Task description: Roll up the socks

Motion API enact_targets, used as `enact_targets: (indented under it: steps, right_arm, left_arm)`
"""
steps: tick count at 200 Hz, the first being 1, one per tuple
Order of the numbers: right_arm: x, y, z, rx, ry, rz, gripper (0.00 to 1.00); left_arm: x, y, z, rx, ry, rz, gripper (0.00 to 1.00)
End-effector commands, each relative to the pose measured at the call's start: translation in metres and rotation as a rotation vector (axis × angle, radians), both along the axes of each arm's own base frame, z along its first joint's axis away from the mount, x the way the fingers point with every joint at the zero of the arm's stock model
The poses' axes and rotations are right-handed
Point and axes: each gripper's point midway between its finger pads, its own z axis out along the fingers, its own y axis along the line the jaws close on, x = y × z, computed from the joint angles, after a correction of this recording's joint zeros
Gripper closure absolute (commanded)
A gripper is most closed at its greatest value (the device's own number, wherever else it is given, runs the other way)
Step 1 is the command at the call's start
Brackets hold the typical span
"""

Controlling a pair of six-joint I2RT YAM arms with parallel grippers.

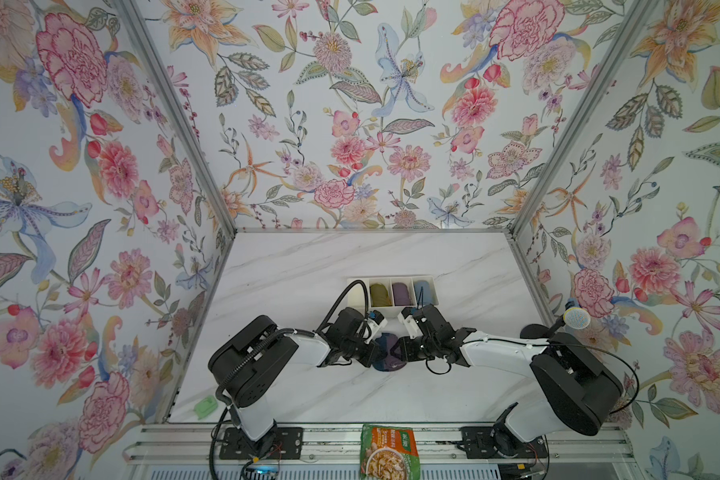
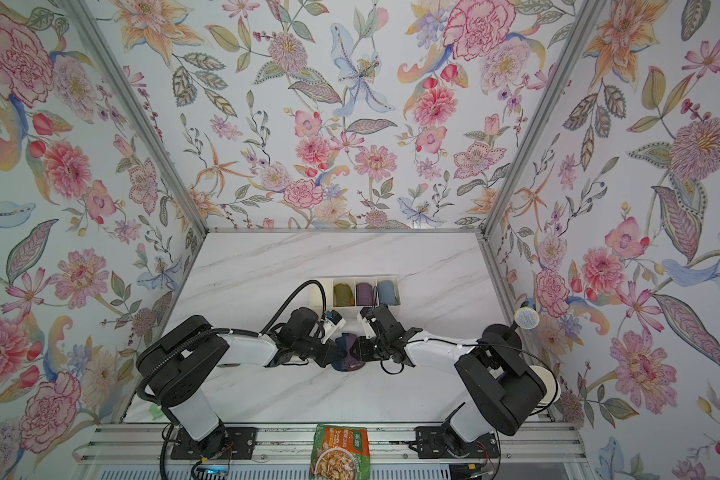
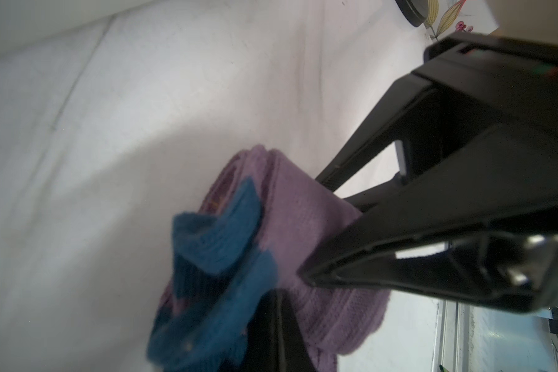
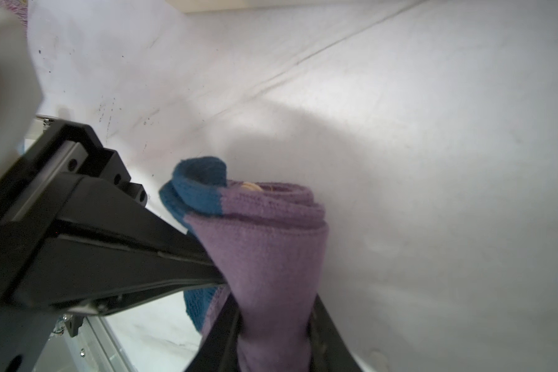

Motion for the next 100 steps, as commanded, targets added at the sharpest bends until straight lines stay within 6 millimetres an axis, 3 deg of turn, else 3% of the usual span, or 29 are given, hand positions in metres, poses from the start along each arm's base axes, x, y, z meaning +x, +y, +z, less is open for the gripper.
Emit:
enact_targets:
  steps: [1,45,100]
  right_arm:
    - [-0.008,-0.003,-0.008,-0.116,-0.013,0.034,0.74]
    - [-0.004,-0.01,-0.006,-0.331,-0.095,0.039,0.8]
    - [0.0,-0.019,-0.007,-0.513,-0.147,0.037,0.82]
  left_arm:
    - [-0.015,0.026,-0.041,0.148,0.094,0.02,1.0]
    - [-0.011,0.028,-0.038,0.136,0.093,0.036,1.0]
    - [-0.002,0.039,-0.01,0.079,0.056,0.079,0.95]
